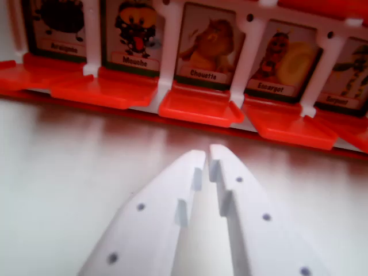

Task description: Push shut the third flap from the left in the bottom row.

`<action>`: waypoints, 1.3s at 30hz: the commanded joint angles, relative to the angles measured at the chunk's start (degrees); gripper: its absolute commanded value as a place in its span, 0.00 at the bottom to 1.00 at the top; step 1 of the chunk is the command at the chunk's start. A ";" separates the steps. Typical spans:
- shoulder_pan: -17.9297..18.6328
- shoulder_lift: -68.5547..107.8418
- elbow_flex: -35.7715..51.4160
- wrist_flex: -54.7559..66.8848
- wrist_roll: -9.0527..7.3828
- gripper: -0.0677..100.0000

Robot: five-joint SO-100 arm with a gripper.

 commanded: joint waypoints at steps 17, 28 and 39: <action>-1.05 -9.84 -15.12 -2.81 -0.88 0.00; -0.53 -10.11 -21.27 -0.97 0.53 0.00; 0.35 -0.88 -16.17 0.79 0.00 0.00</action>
